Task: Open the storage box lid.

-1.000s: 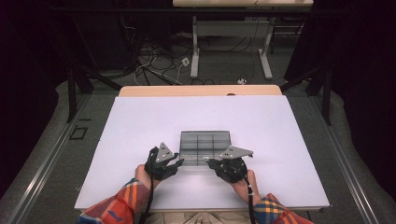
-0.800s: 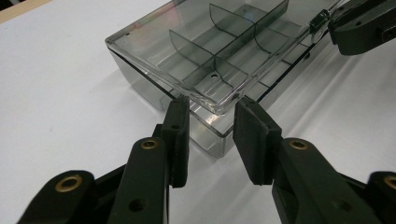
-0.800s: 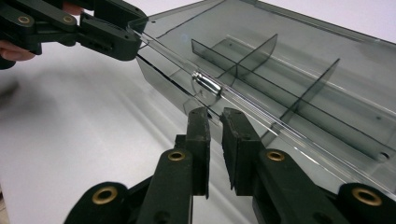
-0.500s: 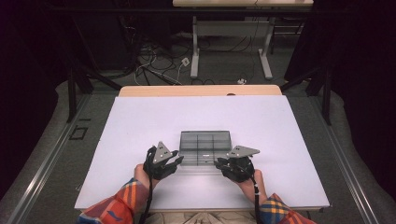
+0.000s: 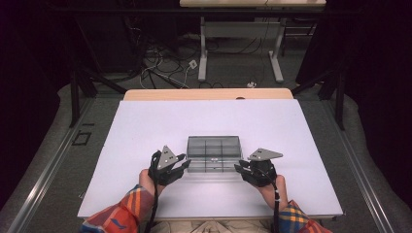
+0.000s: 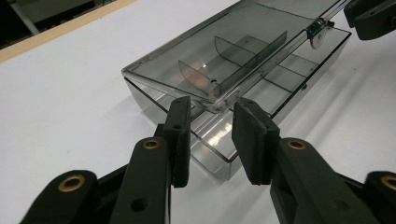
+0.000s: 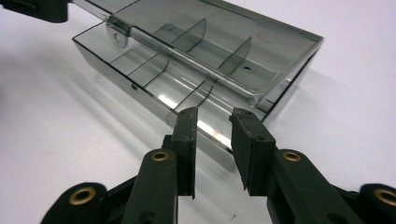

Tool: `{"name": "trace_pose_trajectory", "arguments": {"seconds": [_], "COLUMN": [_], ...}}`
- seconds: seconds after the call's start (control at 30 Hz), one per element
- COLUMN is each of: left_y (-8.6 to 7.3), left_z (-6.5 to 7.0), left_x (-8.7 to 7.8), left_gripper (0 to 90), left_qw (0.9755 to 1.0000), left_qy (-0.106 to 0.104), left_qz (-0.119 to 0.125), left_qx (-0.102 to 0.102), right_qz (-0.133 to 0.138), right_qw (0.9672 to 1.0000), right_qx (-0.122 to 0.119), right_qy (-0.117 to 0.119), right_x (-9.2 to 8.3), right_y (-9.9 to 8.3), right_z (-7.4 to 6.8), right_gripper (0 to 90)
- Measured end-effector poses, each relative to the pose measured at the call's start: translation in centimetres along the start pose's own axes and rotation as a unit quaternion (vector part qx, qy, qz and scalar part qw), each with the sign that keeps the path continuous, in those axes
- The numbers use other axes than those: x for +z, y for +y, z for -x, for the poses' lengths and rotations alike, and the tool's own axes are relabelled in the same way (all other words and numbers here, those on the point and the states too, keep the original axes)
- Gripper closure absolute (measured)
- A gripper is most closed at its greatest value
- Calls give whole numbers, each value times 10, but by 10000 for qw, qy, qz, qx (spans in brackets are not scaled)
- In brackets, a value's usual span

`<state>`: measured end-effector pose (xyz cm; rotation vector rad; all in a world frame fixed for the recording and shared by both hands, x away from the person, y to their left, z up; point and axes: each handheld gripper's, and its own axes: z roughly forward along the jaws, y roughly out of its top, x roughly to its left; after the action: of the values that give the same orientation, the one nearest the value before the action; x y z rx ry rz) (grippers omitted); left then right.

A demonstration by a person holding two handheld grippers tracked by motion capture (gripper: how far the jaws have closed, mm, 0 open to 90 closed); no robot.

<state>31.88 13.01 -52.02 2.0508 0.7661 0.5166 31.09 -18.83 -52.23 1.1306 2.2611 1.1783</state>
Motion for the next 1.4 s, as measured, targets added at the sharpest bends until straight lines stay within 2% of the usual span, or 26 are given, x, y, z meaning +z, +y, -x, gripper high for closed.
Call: {"name": "trace_pose_trajectory", "arguments": {"seconds": [0.33,0.4,0.47,0.53,0.6,0.67,0.73,0.97,1.13,1.4], "left_y": [1,1,2,2,3,5,6,10,11,14], "left_z": [-1,-1,-1,-2,-3,-4,-5,-5,-6,-5], "left_x": [-1,-1,-1,-1,0,1,3,7,9,10], "left_gripper": [671,667,666,659,649,627,611,613,617,640], "left_qw": [10000,10000,10000,10000,9999,9999,9999,9998,9998,9992], "left_qy": [20,19,18,19,34,42,44,160,159,287], "left_qz": [66,79,84,93,97,98,87,64,40,234], "left_qx": [-11,-18,-21,-27,30,-48,-37,125,118,114], "right_qz": [-1,88,131,174,200,202,204,281,323,374], "right_qw": [9994,9990,9988,9986,9986,9986,9986,9984,9982,9980], "right_qx": [58,79,15,49,41,43,17,-36,-83,-81], "right_qy": [-355,-431,-461,-490,-491,-491,-492,-490,-502,-511], "right_x": [2,2,3,2,2,2,1,1,1,0], "right_y": [3,5,6,8,10,10,11,14,16,18], "right_z": [7,9,11,12,13,13,13,13,13,12], "right_gripper": [672,639,633,634,634,639,647,662,680,696]}}
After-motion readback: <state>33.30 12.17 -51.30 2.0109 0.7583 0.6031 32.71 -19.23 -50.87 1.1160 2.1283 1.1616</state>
